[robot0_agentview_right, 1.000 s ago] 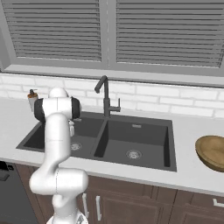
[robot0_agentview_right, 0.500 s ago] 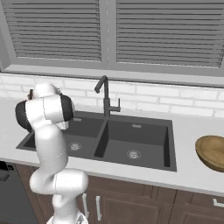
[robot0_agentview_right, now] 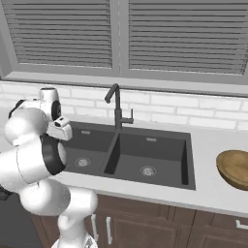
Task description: Pick the lemon wedge from the sink and place it in the bowl. Then pick the bowl and place it in the microwave. Then close the microwave door and press the start button.
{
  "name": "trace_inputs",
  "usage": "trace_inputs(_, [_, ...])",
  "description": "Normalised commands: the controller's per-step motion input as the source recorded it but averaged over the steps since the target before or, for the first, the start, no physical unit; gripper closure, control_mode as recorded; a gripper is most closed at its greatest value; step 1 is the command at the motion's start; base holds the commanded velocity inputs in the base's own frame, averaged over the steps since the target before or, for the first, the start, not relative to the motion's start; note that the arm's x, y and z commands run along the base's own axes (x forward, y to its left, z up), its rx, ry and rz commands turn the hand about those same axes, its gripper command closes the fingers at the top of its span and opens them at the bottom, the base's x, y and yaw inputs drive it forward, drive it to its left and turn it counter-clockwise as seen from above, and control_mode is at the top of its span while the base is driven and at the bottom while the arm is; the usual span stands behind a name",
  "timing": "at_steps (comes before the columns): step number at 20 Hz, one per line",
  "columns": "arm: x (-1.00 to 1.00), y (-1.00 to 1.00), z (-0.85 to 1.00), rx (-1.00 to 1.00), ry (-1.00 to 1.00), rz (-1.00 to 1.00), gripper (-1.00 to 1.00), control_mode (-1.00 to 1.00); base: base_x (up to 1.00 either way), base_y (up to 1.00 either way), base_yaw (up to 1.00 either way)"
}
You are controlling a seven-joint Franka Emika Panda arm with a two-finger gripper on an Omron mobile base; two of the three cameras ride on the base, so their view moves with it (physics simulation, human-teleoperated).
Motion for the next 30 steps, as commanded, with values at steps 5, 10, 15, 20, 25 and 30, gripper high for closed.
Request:
trace_inputs(5, [-0.81,-0.49,0.91,0.0,-0.11,-0.01,1.0,-1.0,0.0,0.0,0.0])
trace_inputs(10, [-0.63,-0.59,0.69,0.0,-0.02,-0.03,1.0,-1.0,0.0,0.0,0.0])
trace_inputs(15, [-0.44,-0.84,0.43,0.0,-0.02,0.0,1.0,-1.0,0.0,0.0,0.0])
trace_inputs(20, [-0.15,-1.0,0.25,0.0,0.0,-0.01,1.0,-1.0,0.0,0.0,0.0])
trace_inputs(25, [0.05,-1.0,0.03,0.0,0.09,-0.03,1.0,-1.0,0.0,0.0,0.0])
trace_inputs(30, [0.19,-1.0,0.0,0.01,0.13,-0.05,1.0,-1.0,0.0,0.0,0.0])
